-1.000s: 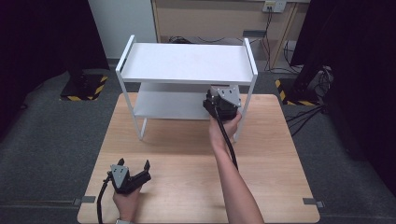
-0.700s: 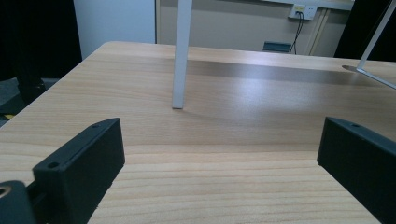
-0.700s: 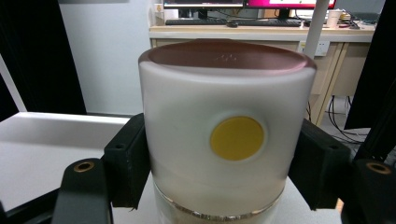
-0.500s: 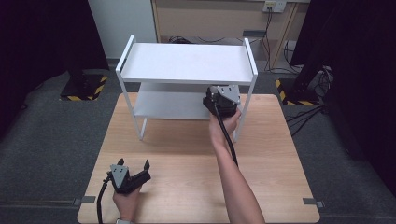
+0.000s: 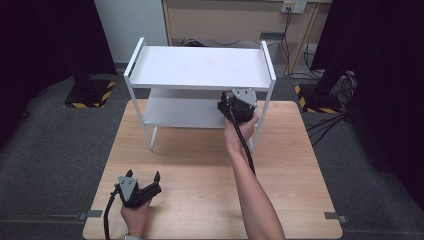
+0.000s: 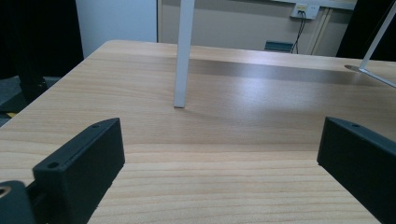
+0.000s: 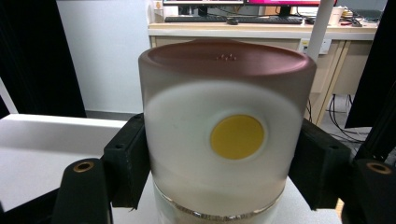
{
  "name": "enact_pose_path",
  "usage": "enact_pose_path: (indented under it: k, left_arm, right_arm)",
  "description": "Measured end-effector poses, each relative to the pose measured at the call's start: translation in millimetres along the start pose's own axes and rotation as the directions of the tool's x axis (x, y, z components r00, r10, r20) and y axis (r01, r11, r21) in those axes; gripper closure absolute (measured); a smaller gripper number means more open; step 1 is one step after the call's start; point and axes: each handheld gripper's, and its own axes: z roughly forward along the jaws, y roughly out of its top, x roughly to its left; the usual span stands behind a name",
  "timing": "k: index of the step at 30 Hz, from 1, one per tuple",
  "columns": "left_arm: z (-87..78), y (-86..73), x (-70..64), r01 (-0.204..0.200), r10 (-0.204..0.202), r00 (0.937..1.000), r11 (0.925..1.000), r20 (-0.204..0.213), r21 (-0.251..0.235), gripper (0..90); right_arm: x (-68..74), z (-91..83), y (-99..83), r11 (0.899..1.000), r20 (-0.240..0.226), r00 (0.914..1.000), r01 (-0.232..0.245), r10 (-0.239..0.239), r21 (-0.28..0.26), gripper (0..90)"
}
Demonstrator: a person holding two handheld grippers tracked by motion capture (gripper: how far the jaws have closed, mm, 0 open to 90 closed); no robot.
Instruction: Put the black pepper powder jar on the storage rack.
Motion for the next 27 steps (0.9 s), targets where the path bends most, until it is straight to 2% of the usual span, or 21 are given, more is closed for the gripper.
enact_pose_path:
  k: [10,14,23,25,27]
  left_arm:
    - [0.1,-0.3,0.0,0.000,0.000,1.0000,1.0000,0.000,-0.002,0.4]
    - [-0.1,-0.3,0.4,0.003,-0.003,1.0000,1.0000,0.001,-0.002,0.4]
    - [-1.5,-1.4,2.4,0.008,-0.008,0.9998,0.9999,0.016,-0.014,0.4]
    - [-1.9,-2.0,4.5,0.013,-0.013,0.9994,0.9997,0.033,-0.020,0.4]
    - [-1.8,-0.9,4.0,0.014,-0.014,0.9995,0.9998,0.027,-0.012,0.4]
  right_arm:
    - [0.0,0.0,-0.1,1.000,0.001,0.9998,0.022,-0.022,0.002,28.0]
    - [6.1,-0.8,-2.7,1.000,0.024,0.9993,0.029,-0.029,-0.011,22.6]
    - [17.4,-6.2,-6.9,0.999,0.069,0.9973,0.028,-0.026,-0.036,19.5]
    - [18.9,-8.2,-8.4,0.998,0.075,0.9967,0.033,-0.030,-0.044,19.2]
    - [20.4,-10.0,-9.2,0.998,0.079,0.9963,0.037,-0.033,-0.045,19.2]
